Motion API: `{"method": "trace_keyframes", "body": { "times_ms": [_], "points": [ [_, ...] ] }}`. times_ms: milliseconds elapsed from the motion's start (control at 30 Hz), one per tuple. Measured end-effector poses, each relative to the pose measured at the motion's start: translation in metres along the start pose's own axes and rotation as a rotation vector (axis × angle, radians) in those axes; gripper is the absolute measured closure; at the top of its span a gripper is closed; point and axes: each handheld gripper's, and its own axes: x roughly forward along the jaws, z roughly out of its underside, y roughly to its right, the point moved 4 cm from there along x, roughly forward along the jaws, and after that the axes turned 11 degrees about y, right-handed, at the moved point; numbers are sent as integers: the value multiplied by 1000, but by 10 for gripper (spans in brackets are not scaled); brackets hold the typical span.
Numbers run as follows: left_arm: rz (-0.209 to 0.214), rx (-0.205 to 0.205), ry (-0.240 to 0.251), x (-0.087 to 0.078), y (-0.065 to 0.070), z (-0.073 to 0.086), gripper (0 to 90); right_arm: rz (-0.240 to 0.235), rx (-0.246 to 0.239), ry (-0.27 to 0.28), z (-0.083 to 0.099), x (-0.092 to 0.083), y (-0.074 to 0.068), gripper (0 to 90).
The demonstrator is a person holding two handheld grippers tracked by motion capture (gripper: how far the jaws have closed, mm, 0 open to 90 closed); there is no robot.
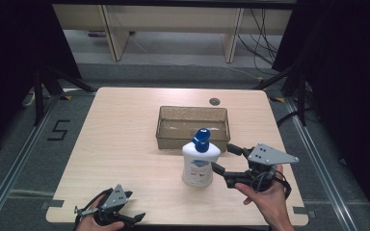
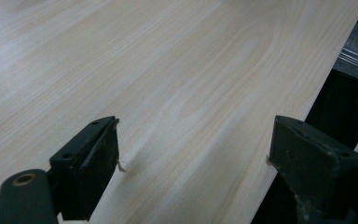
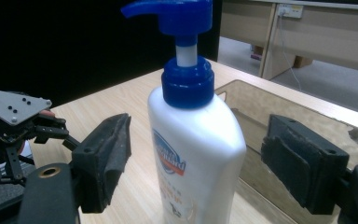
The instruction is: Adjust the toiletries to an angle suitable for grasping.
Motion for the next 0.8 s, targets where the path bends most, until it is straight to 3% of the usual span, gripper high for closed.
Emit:
{"method": "trace_keyframes", "body": {
  "times_ms": [100,167,200,233,367,400,467,633,800],
  "points": [
    [-2,-12,-2,0,0,0,154,-17,-8,19,-3,4,0,238],
    [1,0,0,0,0,0,154,-6,-11,7,-4,4,-1,240],
    [-6,25,-15,-1,-2,0,154,-1,-25,8,-5,5,0,244],
    [-9,8,-16,-1,-2,0,154,-2,-31,14,-6,7,-1,248],
    [-8,5,-13,-1,-1,0,154,-17,-19,19,-8,14,-3,253],
    [-4,28,-15,-1,-2,0,154,-13,-15,7,-9,15,-3,257],
    [-4,26,-15,-1,-2,0,154,-2,-34,28,-11,20,-3,266],
    [2,20,-10,-1,-1,-1,154,-36,-18,24,-14,28,-5,275],
    [-1,29,-13,-1,-2,-1,154,-33,-16,20,-17,33,-6,285]
  ]
}}
